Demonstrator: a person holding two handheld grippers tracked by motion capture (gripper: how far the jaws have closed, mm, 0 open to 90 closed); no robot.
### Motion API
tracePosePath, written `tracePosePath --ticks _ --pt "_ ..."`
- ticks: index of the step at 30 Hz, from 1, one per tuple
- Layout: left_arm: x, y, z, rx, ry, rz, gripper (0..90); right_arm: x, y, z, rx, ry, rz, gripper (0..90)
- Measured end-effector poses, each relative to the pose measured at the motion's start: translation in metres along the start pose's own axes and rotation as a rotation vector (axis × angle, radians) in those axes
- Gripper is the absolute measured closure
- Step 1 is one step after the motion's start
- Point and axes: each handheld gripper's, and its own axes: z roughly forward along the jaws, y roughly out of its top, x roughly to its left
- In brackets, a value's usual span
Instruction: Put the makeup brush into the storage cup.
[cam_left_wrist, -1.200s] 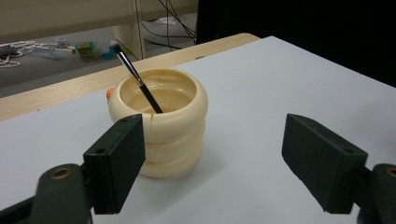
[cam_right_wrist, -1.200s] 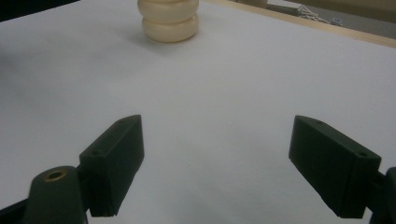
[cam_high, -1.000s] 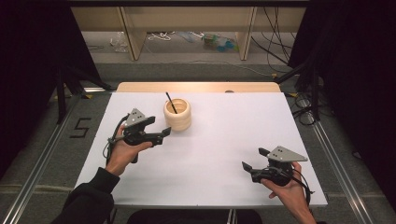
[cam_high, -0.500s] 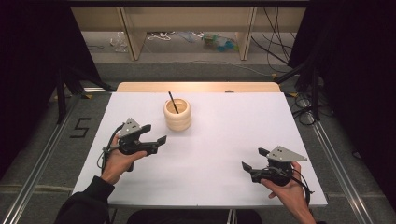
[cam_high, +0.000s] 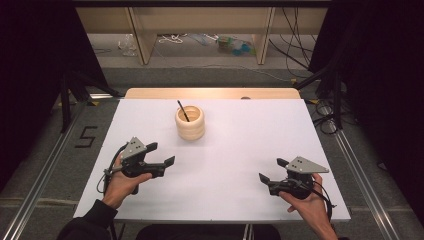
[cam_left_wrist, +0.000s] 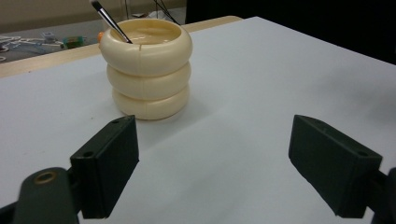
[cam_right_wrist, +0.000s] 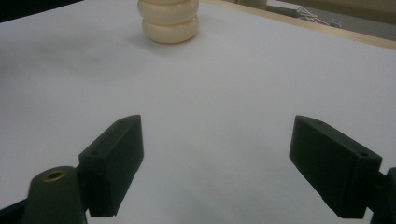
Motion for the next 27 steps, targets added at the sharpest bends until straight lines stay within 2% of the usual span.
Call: tracePosePath --ticks 1,4,8,10,19,20,23,24,26,27 --pt "-0.001 -0.001 -0.001 -0.006 0.0 -0.011 16.3 -0.001 0.0 0.0 -0.01 -0.007 -0.014 18.6" --pt "-0.002 -0.003 -0.003 -0.012 -0.002 0.009 16.3 -0.001 0.0 -0.001 -0.002 -0.008 -0.015 18.5" --pt "0.0 -0.008 -0.007 0.001 -0.001 0.016 16.1 -0.001 0.001 -0.002 -0.005 -0.01 -0.011 18.3" --pt "0.001 -0.01 -0.008 -0.002 0.006 -0.009 16.0 -0.001 0.001 -0.002 -0.006 -0.011 -0.012 18.2" --pt "0.0 -0.014 -0.015 0.003 0.01 0.015 16.1 0.0 0.001 -0.002 -0.001 -0.002 0.002 18.1" --pt "-0.001 -0.014 -0.015 0.0 0.009 0.002 16.1 0.0 0.001 -0.002 -0.002 -0.002 0.002 18.1" --pt "-0.001 -0.015 -0.018 -0.002 0.016 0.007 16.1 0.0 0.001 -0.002 -0.011 -0.008 -0.007 18.1" --pt "-0.002 -0.016 -0.018 -0.006 0.014 -0.006 16.1 0.0 0.001 -0.001 -0.011 -0.005 -0.008 18.1" --pt "-0.004 -0.016 -0.02 -0.005 0.018 -0.007 16.1 0.001 0.001 -0.001 -0.003 0.006 -0.001 18.0" --pt "-0.004 -0.017 -0.02 -0.003 0.019 -0.007 16.1 0.0 0.001 0.0 -0.024 -0.001 -0.013 17.8"
